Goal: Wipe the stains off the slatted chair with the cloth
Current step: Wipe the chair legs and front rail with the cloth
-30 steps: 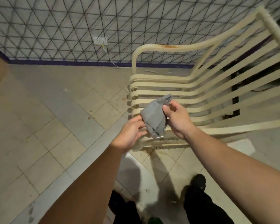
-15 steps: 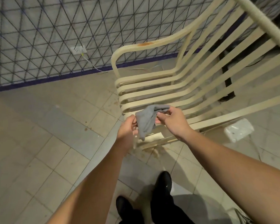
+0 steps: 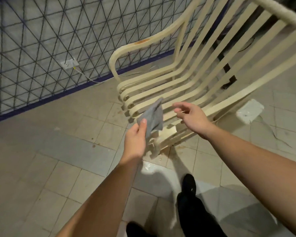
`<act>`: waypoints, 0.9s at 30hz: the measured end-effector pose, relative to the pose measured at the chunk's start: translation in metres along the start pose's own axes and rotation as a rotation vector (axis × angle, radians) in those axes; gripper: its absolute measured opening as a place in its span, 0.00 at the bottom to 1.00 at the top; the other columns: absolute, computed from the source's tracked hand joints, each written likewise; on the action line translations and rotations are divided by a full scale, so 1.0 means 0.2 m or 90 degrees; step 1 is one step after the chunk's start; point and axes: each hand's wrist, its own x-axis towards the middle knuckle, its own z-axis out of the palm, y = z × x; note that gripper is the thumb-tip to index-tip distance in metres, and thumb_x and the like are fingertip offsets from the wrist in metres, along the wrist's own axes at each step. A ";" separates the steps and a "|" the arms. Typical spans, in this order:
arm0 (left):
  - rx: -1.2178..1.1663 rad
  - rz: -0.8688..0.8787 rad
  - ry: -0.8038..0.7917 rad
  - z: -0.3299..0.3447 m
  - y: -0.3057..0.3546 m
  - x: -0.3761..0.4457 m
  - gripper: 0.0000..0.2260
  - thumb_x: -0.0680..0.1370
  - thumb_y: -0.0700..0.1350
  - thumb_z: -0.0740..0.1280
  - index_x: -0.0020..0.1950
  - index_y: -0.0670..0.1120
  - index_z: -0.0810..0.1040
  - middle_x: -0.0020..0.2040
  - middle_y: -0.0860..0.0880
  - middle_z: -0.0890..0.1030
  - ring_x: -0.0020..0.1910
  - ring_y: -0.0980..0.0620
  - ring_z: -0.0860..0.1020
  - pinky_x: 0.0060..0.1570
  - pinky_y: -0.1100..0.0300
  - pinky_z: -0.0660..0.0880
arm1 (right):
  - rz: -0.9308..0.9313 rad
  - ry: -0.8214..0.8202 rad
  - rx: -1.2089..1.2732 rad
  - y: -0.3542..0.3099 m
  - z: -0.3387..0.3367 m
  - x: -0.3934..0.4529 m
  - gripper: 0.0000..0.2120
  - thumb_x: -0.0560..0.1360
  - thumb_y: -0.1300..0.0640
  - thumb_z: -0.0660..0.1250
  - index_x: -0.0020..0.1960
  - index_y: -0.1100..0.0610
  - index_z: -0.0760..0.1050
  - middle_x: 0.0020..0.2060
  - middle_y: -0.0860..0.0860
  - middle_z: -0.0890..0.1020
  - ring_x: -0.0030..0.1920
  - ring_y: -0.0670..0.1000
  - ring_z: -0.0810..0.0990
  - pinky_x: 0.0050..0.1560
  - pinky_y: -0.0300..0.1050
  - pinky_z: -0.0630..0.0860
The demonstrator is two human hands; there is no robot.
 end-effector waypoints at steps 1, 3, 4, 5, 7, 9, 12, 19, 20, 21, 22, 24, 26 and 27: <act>0.018 0.019 0.003 -0.03 -0.02 -0.02 0.17 0.85 0.54 0.57 0.49 0.46 0.81 0.29 0.55 0.77 0.29 0.61 0.73 0.33 0.72 0.69 | -0.016 0.028 -0.039 0.02 -0.01 -0.02 0.13 0.81 0.57 0.64 0.63 0.50 0.79 0.56 0.46 0.82 0.57 0.49 0.79 0.59 0.47 0.75; 0.056 0.061 -0.031 -0.04 -0.07 -0.06 0.18 0.85 0.55 0.58 0.60 0.46 0.82 0.40 0.54 0.82 0.38 0.61 0.74 0.38 0.69 0.71 | -0.049 0.027 -0.164 0.10 -0.02 -0.07 0.13 0.82 0.58 0.61 0.63 0.52 0.79 0.59 0.48 0.81 0.60 0.50 0.78 0.63 0.45 0.72; 0.085 0.078 -0.064 -0.02 -0.11 -0.06 0.18 0.85 0.55 0.58 0.69 0.49 0.78 0.53 0.56 0.84 0.45 0.61 0.74 0.46 0.69 0.74 | -0.080 0.009 -0.251 0.13 -0.03 -0.08 0.14 0.81 0.59 0.60 0.63 0.53 0.79 0.59 0.49 0.80 0.60 0.51 0.77 0.64 0.46 0.71; 0.116 0.096 -0.103 0.02 -0.16 -0.06 0.20 0.85 0.55 0.58 0.75 0.53 0.72 0.66 0.62 0.78 0.61 0.56 0.78 0.57 0.68 0.75 | -0.122 -0.007 -0.342 0.18 -0.03 -0.10 0.15 0.81 0.60 0.60 0.63 0.54 0.80 0.59 0.50 0.80 0.61 0.52 0.76 0.65 0.47 0.70; 0.206 0.169 -0.166 0.14 -0.26 -0.03 0.22 0.85 0.56 0.57 0.80 0.56 0.65 0.77 0.66 0.63 0.78 0.51 0.63 0.74 0.56 0.65 | -0.233 -0.012 -0.470 0.27 -0.03 -0.09 0.14 0.80 0.59 0.60 0.63 0.54 0.79 0.58 0.51 0.81 0.61 0.54 0.76 0.65 0.50 0.70; 0.306 0.248 -0.187 0.24 -0.36 0.02 0.22 0.86 0.56 0.54 0.81 0.56 0.62 0.81 0.62 0.57 0.81 0.57 0.52 0.79 0.50 0.56 | -0.302 -0.003 -0.503 0.34 -0.03 -0.06 0.13 0.81 0.57 0.61 0.62 0.54 0.79 0.55 0.51 0.82 0.58 0.55 0.77 0.62 0.53 0.72; 0.386 0.372 -0.154 0.30 -0.51 0.08 0.23 0.85 0.58 0.51 0.81 0.58 0.59 0.82 0.60 0.55 0.82 0.58 0.48 0.80 0.47 0.55 | -0.379 0.041 -0.454 0.41 -0.04 -0.01 0.14 0.82 0.54 0.57 0.62 0.52 0.79 0.52 0.47 0.82 0.56 0.51 0.78 0.59 0.53 0.72; 0.142 0.503 -0.031 0.34 -0.58 0.28 0.13 0.84 0.43 0.60 0.63 0.43 0.82 0.61 0.50 0.81 0.63 0.54 0.77 0.63 0.48 0.75 | -0.486 0.121 -0.294 0.53 0.05 0.07 0.16 0.79 0.59 0.59 0.65 0.55 0.77 0.54 0.48 0.82 0.55 0.46 0.77 0.59 0.46 0.71; 0.179 0.498 -0.046 0.35 -0.57 0.30 0.12 0.84 0.44 0.62 0.64 0.44 0.80 0.60 0.52 0.80 0.62 0.55 0.77 0.62 0.48 0.75 | -0.497 0.138 -0.283 0.55 0.06 0.07 0.16 0.79 0.59 0.60 0.64 0.55 0.77 0.53 0.49 0.83 0.53 0.47 0.77 0.58 0.47 0.72; 0.223 0.489 -0.071 0.35 -0.55 0.31 0.13 0.84 0.46 0.63 0.68 0.45 0.77 0.62 0.53 0.79 0.64 0.56 0.75 0.64 0.49 0.74 | -0.506 0.153 -0.267 0.57 0.06 0.07 0.16 0.78 0.60 0.60 0.64 0.56 0.77 0.51 0.50 0.83 0.51 0.48 0.77 0.56 0.48 0.72; 0.268 0.487 -0.100 0.34 -0.56 0.32 0.17 0.84 0.48 0.63 0.73 0.47 0.72 0.67 0.55 0.77 0.67 0.57 0.73 0.67 0.51 0.72 | -0.511 0.162 -0.247 0.58 0.06 0.07 0.16 0.78 0.61 0.60 0.64 0.56 0.76 0.49 0.51 0.83 0.50 0.50 0.78 0.55 0.49 0.74; 0.317 0.519 -0.144 0.32 -0.59 0.35 0.21 0.84 0.49 0.62 0.78 0.49 0.67 0.72 0.56 0.74 0.71 0.59 0.71 0.71 0.54 0.70 | -0.514 0.173 -0.225 0.60 0.06 0.07 0.16 0.78 0.60 0.59 0.65 0.53 0.75 0.48 0.50 0.82 0.50 0.52 0.78 0.54 0.53 0.75; 0.285 0.556 -0.138 0.31 -0.62 0.36 0.19 0.85 0.47 0.62 0.76 0.49 0.70 0.70 0.56 0.76 0.70 0.61 0.73 0.70 0.57 0.71 | -0.531 0.179 -0.219 0.61 0.06 0.08 0.16 0.79 0.57 0.59 0.65 0.50 0.74 0.47 0.50 0.82 0.49 0.53 0.79 0.52 0.55 0.76; 0.254 0.562 -0.125 0.31 -0.61 0.37 0.18 0.85 0.46 0.62 0.75 0.48 0.73 0.68 0.55 0.78 0.68 0.60 0.75 0.68 0.57 0.73 | -0.538 0.179 -0.208 0.61 0.06 0.09 0.16 0.78 0.57 0.59 0.65 0.49 0.74 0.46 0.51 0.82 0.48 0.53 0.80 0.50 0.55 0.77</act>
